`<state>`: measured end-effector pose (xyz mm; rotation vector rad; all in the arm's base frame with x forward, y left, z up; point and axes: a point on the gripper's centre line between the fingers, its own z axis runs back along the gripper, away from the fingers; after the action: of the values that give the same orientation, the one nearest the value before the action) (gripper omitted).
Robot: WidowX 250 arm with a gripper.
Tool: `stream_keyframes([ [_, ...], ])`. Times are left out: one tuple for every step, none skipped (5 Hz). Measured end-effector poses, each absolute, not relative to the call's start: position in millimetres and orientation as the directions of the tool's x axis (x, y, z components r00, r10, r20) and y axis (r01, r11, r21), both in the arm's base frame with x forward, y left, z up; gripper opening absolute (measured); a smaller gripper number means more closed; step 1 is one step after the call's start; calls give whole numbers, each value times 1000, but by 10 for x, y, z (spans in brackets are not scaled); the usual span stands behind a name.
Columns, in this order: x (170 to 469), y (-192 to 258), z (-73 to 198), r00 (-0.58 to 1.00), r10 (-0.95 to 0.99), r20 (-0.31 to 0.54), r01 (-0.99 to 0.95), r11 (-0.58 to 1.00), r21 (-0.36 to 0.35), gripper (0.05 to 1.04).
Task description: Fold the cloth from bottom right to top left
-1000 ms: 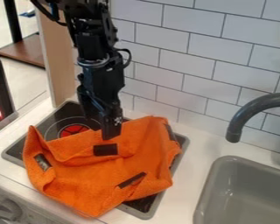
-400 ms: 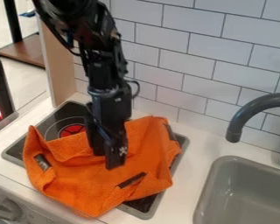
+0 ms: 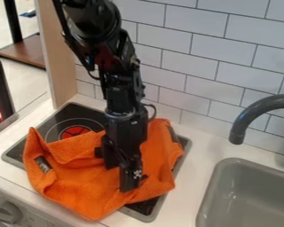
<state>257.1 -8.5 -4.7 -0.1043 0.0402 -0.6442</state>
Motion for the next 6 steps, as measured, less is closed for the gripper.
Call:
stream_keyframes([
  [2529,-208,-156,762,-646,-40,639,761,-114,999],
  [2526,-224,-235,758,-649,-63,641,759,-112,938],
  [2534,-258,-246,755,-651,-79,646,759,-78,635],
  [2537,-250,-247,759,-646,-85,642,764,-68,375],
  [2540,-249,-247,763,-642,-83,638,767,-69,184],
  [2533,-262,-251,762,-642,-79,638,767,-74,90],
])
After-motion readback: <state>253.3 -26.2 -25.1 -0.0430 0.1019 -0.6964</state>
